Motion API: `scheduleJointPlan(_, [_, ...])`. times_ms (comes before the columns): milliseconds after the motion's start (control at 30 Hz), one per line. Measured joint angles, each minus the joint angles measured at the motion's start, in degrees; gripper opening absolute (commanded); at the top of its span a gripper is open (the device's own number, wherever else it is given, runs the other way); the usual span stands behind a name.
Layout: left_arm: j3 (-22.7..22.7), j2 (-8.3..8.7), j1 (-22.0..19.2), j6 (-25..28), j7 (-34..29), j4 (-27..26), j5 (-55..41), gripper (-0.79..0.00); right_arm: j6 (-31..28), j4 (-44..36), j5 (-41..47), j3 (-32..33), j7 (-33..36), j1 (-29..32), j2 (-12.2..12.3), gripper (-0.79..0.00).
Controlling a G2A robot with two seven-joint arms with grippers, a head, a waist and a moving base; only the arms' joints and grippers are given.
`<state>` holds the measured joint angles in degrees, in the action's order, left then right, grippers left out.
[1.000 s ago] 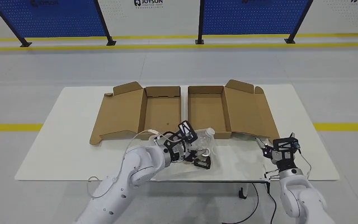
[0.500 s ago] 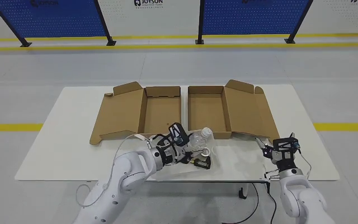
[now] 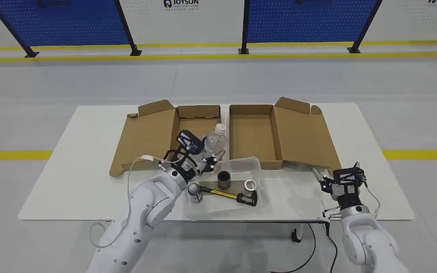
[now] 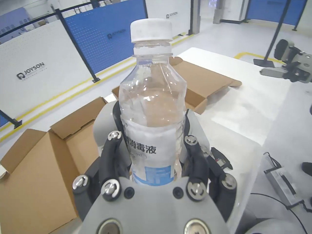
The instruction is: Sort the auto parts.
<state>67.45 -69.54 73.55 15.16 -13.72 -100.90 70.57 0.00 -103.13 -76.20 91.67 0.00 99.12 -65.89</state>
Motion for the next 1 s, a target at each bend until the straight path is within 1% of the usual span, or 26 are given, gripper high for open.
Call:
scheduleJointPlan(67, [0.0,-0.03,-0.3,0.0,0.2,0.6,-0.1,-0.785,0.0,0.0,0.0,0.0,0.0,0.0,0.0,0.000])
scheduleJointPlan(500, [0.0,-0.02,-0.3,0.1,0.1,0.6,-0.1,-0.785,0.0,0.0,0.0,0.0,0.0,0.0,0.0,0.000])
scheduleJointPlan(600, [-0.1,-0.18,-0.4,-0.9,1.0,1.3,-0.4,-0.785,0.0,0.0,0.0,0.0,0.0,0.0,0.0,0.000])
scheduleJointPlan(700, [-0.5,-0.66,-2.1,-3.9,2.4,3.1,-1.6,-0.785,0.0,0.0,0.0,0.0,0.0,0.0,0.0,0.000])
scheduleJointPlan(833, [-1.9,-1.40,-5.5,-7.1,4.2,7.1,-1.4,-0.785,0.0,0.0,0.0,0.0,0.0,0.0,0.0,0.000])
scheduleJointPlan(1000, [-4.0,-2.61,-10.1,-11.7,5.8,14.1,-1.9,-0.785,0.0,0.0,0.0,0.0,0.0,0.0,0.0,0.000])
